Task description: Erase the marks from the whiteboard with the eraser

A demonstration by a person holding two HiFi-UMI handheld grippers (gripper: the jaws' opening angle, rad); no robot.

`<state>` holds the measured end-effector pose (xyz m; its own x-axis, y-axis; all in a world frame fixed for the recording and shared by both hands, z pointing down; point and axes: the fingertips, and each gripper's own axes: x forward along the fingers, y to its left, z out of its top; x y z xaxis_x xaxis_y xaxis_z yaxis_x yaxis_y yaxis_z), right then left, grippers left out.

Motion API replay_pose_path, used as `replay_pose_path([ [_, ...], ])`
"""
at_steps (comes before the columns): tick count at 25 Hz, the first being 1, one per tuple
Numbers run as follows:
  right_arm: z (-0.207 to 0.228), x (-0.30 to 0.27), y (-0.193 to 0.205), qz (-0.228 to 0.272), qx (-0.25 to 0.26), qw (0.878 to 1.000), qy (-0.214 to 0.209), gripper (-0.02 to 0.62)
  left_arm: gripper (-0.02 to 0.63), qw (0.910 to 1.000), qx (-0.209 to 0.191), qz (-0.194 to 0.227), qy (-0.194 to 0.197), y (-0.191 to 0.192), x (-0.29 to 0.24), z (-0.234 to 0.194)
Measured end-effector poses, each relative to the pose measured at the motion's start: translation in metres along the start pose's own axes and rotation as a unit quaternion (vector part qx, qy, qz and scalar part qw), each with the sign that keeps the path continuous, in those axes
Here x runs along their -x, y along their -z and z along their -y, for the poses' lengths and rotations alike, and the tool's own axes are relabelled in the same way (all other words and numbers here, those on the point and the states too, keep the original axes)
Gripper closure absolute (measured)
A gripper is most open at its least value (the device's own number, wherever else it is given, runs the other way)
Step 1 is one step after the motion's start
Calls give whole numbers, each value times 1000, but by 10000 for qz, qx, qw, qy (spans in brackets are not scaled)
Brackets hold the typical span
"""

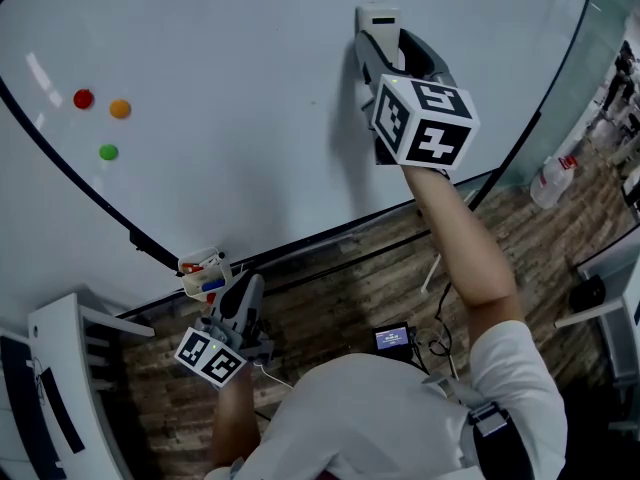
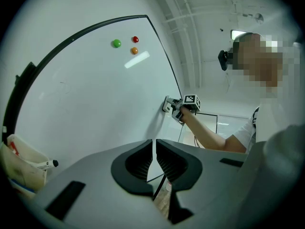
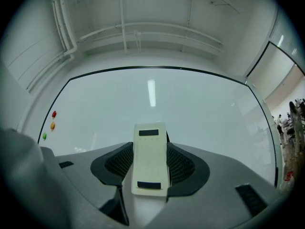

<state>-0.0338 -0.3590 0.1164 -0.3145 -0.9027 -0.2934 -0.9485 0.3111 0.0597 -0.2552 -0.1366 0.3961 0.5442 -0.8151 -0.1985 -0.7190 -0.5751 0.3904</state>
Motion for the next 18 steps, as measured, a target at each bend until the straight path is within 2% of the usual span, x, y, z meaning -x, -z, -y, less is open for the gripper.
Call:
replay_pose_path([
  [7,-23,-1,2,-1,43,10000,-89,356,591,10000,27,28,-31,-2,10,-7],
  [18,-33,-2,3,-75,27,9999,-78,356,591,10000,73,63,-21,-3,17,-11],
])
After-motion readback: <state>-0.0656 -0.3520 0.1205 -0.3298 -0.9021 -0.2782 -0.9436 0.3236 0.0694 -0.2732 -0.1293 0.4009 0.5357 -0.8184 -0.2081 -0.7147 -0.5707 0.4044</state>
